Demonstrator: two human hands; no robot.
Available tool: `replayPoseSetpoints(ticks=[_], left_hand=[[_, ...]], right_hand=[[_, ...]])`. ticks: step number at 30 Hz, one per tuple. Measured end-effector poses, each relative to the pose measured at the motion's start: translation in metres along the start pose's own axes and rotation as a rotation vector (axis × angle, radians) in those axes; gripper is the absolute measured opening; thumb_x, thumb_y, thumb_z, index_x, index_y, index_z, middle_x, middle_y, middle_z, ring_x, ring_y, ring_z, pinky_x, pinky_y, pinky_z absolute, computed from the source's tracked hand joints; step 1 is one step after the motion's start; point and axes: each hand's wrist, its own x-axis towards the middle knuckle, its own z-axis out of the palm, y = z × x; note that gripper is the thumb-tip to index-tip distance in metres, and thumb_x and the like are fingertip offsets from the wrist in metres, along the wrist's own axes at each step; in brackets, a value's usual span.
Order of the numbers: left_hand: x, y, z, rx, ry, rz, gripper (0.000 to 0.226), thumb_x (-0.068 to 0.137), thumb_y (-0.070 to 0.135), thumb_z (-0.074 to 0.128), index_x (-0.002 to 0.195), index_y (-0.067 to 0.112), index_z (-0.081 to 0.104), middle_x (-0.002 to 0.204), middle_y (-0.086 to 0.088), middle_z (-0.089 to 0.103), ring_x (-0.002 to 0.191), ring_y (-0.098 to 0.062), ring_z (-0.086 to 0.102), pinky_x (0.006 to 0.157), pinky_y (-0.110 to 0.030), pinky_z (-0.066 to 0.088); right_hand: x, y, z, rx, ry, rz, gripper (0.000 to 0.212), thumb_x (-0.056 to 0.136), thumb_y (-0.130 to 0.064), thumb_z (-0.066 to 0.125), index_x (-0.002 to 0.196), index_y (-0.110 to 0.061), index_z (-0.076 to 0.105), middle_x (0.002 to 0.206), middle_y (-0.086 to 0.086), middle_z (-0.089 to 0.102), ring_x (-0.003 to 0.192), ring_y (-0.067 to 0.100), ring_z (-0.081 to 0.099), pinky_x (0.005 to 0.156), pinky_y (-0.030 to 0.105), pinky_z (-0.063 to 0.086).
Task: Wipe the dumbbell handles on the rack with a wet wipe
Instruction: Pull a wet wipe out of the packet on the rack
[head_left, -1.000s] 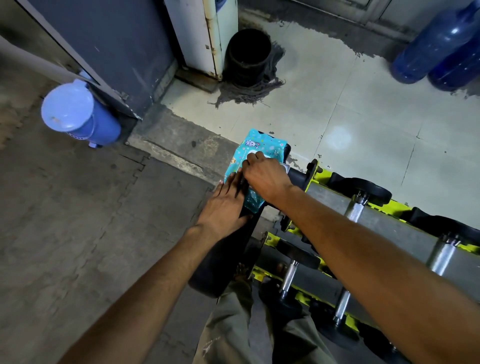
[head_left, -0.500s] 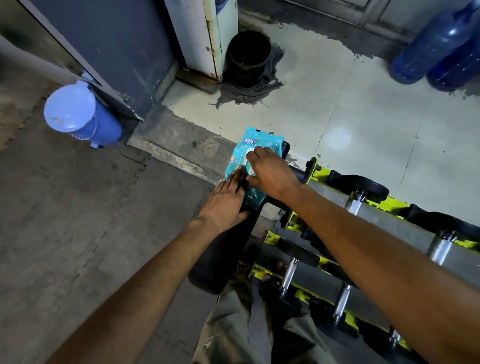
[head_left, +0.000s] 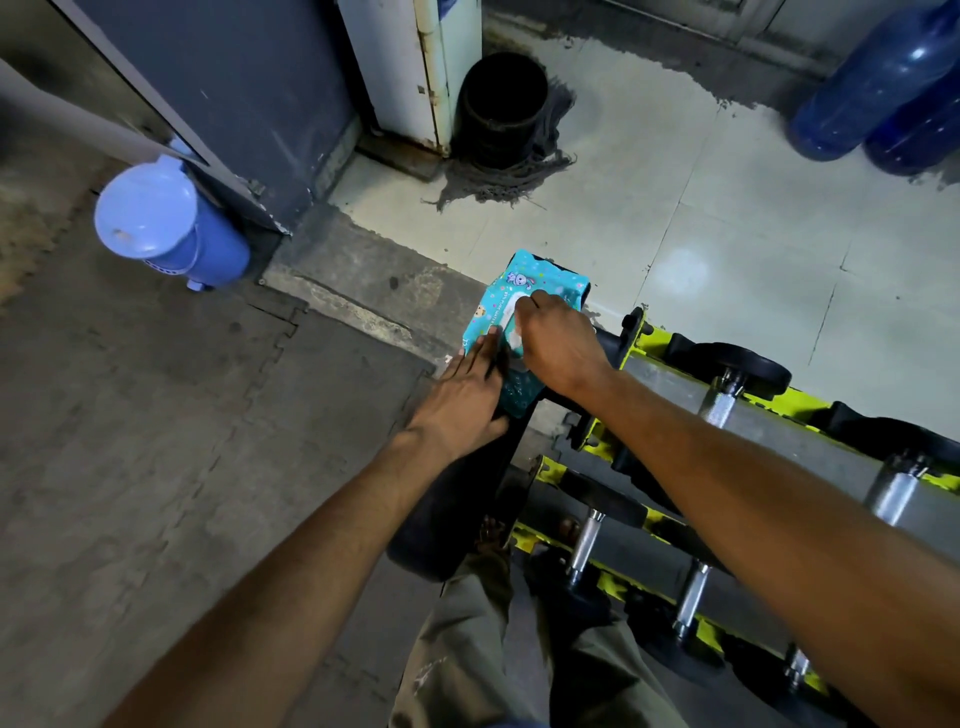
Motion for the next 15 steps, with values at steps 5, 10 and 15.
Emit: replayPoseSetpoints(ticks=[5, 10, 15], left_hand=[[0.001, 0.002, -0.003, -0.003, -0.007, -0.006, 0.103, 0.091, 0.039, 0.068, 0.165, 0.001, 0.007, 0.173, -0.02, -0.009, 0.162, -0.033, 0.003, 0.13, -0.045, 0.015], [0.003, 0.003, -0.003, 0.037, -0.061, -0.021, 0.096, 0.101, 0.043, 0.058, 0.166, 0.004, 0.0, 0.172, -0.022, -0.013, 0.162, -0.035, -0.003, 0.13, -0.045, 0.013], [0.0, -0.001, -0.014, 0.117, -0.048, -0.034, 0.087, 0.103, 0.046, 0.054, 0.167, 0.011, 0.007, 0.173, -0.023, -0.003, 0.161, -0.036, 0.008, 0.128, -0.044, 0.018]], right_hand=[[0.0, 0.006, 0.0, 0.441, 0.194, 0.187, 0.016, 0.085, 0.003, 0.048, 0.096, -0.008, 0.054, 0.096, 0.014, 0.057, 0.087, 0.037, 0.057, 0.064, 0.037, 0.038], [0.006, 0.001, -0.047, 1.092, 0.359, 0.327, 0.011, 0.102, -0.019, 0.047, 0.092, -0.014, 0.046, 0.077, -0.004, 0.053, 0.073, 0.022, 0.056, 0.07, 0.055, 0.057], [-0.009, 0.0, -0.098, 1.437, 0.311, 0.32, 0.009, 0.097, -0.008, 0.051, 0.088, -0.007, 0.053, 0.073, 0.009, 0.051, 0.068, 0.024, 0.052, 0.059, 0.037, 0.052]])
